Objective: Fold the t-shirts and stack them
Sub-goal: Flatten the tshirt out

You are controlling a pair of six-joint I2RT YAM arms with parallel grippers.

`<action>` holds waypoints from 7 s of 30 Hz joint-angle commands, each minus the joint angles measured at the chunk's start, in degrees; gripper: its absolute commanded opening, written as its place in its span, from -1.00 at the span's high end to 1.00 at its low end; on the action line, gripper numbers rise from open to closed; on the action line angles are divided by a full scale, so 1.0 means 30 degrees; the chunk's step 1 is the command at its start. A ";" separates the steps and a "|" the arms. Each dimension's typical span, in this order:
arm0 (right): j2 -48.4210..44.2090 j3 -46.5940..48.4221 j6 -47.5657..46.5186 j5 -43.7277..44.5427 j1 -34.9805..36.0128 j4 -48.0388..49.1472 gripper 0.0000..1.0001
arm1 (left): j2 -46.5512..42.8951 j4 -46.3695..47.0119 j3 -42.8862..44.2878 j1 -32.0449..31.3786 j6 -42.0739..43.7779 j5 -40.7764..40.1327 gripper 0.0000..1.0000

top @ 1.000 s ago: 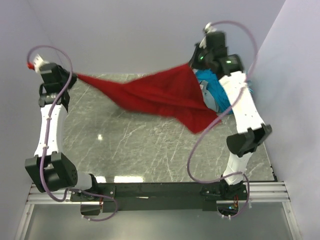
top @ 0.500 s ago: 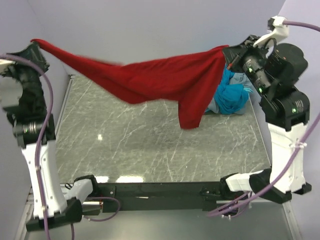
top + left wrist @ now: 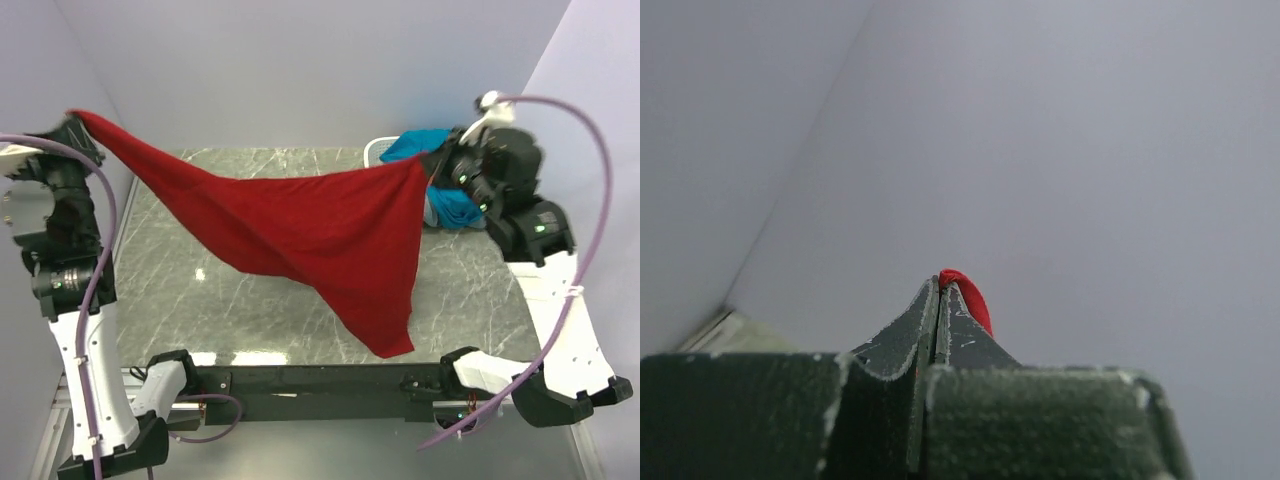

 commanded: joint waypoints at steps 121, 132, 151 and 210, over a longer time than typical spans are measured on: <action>0.0387 0.4531 -0.1936 -0.1832 -0.0650 0.5311 1.00 | 0.1942 -0.0354 0.4889 0.0217 0.1447 0.0683 0.99; -0.1371 0.5116 -0.2786 -0.0894 -0.0592 0.5340 1.00 | -0.0927 -0.0766 0.5971 0.0246 0.2153 -0.1371 0.99; -0.1081 0.8163 -0.5452 0.1478 -0.0563 0.6247 1.00 | -0.2338 0.2162 0.7586 0.0217 0.2154 -0.1931 0.99; 1.4207 -0.6077 -0.1643 -0.6343 0.4008 0.6807 -0.31 | 0.8209 -0.4957 -1.3361 -0.0107 -0.2096 0.1146 -0.65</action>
